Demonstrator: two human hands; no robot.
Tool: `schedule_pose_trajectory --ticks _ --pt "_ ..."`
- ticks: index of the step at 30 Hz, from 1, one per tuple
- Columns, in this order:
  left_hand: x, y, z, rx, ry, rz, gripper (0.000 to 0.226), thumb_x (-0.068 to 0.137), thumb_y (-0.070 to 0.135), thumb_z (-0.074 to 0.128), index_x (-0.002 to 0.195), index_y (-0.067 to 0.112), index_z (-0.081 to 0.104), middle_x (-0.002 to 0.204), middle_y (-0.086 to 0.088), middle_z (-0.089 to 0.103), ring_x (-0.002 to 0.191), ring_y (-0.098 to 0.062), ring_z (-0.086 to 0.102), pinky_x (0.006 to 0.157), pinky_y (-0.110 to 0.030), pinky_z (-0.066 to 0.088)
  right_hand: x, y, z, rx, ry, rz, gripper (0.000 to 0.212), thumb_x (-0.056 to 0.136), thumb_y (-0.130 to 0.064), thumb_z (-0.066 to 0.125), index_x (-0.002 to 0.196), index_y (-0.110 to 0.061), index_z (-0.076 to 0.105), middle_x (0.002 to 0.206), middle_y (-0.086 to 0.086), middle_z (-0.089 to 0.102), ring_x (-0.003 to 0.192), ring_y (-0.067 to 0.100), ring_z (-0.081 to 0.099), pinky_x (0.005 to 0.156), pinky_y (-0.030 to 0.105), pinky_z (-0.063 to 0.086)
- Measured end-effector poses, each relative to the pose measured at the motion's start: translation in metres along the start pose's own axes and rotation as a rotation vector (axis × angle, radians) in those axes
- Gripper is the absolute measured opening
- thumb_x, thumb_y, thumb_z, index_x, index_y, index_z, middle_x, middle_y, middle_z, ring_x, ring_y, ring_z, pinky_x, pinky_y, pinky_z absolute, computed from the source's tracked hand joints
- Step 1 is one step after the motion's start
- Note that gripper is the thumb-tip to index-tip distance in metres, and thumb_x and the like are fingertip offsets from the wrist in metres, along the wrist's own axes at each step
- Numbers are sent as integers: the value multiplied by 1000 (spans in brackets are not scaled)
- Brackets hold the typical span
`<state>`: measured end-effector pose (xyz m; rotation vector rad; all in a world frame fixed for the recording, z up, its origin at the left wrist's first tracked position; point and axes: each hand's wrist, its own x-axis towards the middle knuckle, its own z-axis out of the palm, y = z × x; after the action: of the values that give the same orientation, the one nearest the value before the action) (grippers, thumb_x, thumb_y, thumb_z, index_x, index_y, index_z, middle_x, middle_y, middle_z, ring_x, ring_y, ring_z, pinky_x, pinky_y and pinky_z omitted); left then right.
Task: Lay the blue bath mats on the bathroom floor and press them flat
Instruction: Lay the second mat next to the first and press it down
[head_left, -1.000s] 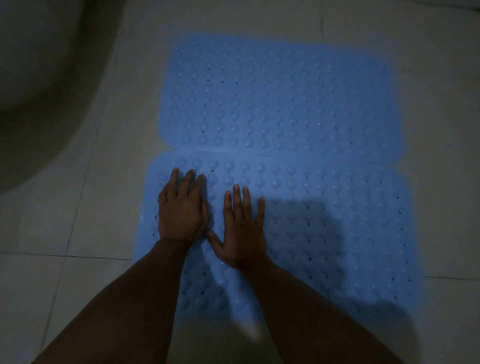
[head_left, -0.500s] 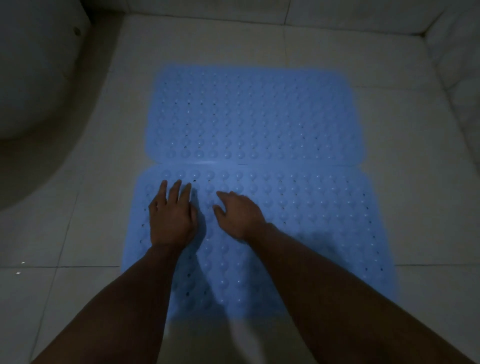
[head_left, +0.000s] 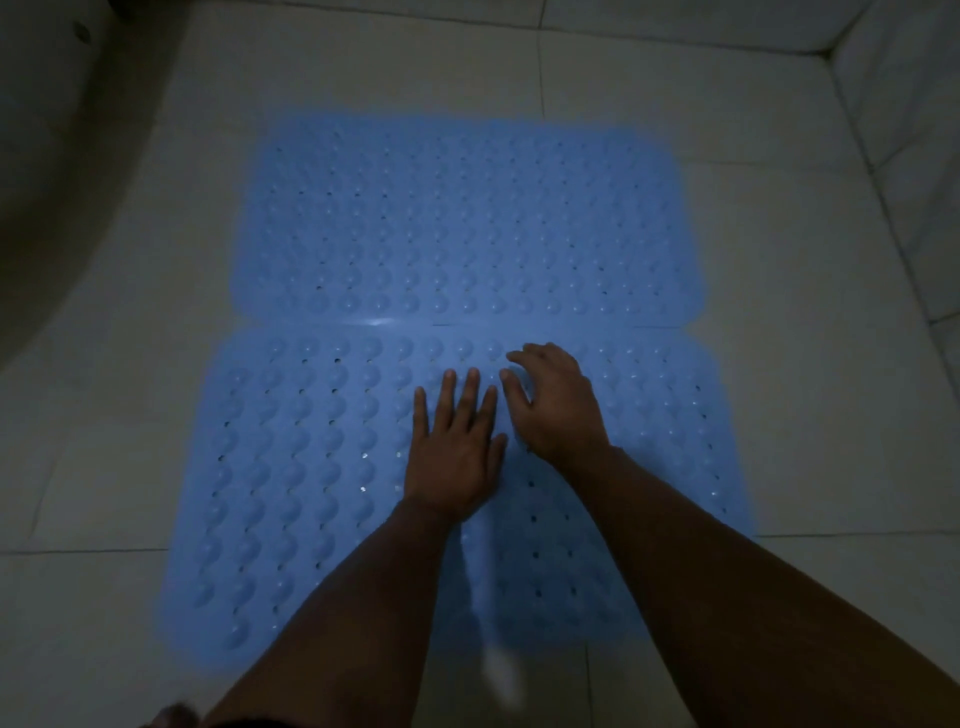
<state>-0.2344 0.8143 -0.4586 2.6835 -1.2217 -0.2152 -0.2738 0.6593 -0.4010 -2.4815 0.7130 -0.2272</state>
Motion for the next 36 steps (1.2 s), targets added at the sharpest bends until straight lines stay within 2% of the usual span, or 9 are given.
schedule_pose_trajectory --ticks 3,15,19,21,22,24,26,32,36 --pt "-1 0 4 12 27 4 67 106 54 33 162 18 27 172 -8 15 160 -30 5 124 -64 10 2 18 12 -3 128 -98 35 97 -37 55 114 -13 73 123 9 70 122 28 59 109 40 45" --pt "1 1 1 26 18 -2 75 102 63 33 163 21 26 173 -5 11 160 -29 1 124 -63 9 21 23 19 51 141 -90 35 98 -37 50 114 -17 73 127 7 68 130 28 55 108 41 43" --pt "2 1 0 -39 -33 -29 74 101 66 31 163 25 21 174 -1 7 160 -26 -4 125 -61 0 8 28 11 4 162 -146 34 99 -37 51 113 -15 73 124 8 69 125 29 58 108 41 44" --pt "4 -2 -5 -122 -66 -34 67 103 60 29 161 27 27 173 0 11 160 -25 -2 126 -58 -2 0 33 7 -30 174 -165 35 99 -37 51 113 -14 74 123 9 70 123 30 61 109 41 45" --pt "5 -3 -9 -155 -50 -36 62 103 55 29 157 27 38 171 -2 21 160 -27 8 126 -58 4 -6 35 5 -55 168 -157 36 99 -38 51 114 -14 73 124 9 69 124 31 60 109 43 45" --pt "9 -3 -21 -181 27 -60 57 99 48 31 143 24 57 160 -6 45 153 -30 31 121 -56 24 -19 37 5 -125 92 -89 45 98 -44 46 123 -15 70 136 10 64 136 32 52 110 51 44" --pt "13 -2 -27 -162 89 -91 53 99 44 33 136 22 64 150 -7 56 148 -32 40 116 -52 33 -34 39 12 -229 -15 -44 58 97 -50 39 139 -14 59 152 12 50 147 34 38 114 59 36" --pt "1 6 -28 -75 155 -83 47 102 39 37 134 20 65 149 -9 56 150 -33 37 116 -53 33 -75 45 29 -434 -140 -40 78 99 -61 30 158 -9 29 169 15 15 156 32 12 122 61 17" --pt "2 7 -24 -44 170 -69 45 101 37 42 136 18 64 152 -10 54 152 -34 34 114 -55 36 -77 42 30 -436 -109 -43 77 100 -59 34 158 -8 29 169 13 13 157 31 10 121 61 16"
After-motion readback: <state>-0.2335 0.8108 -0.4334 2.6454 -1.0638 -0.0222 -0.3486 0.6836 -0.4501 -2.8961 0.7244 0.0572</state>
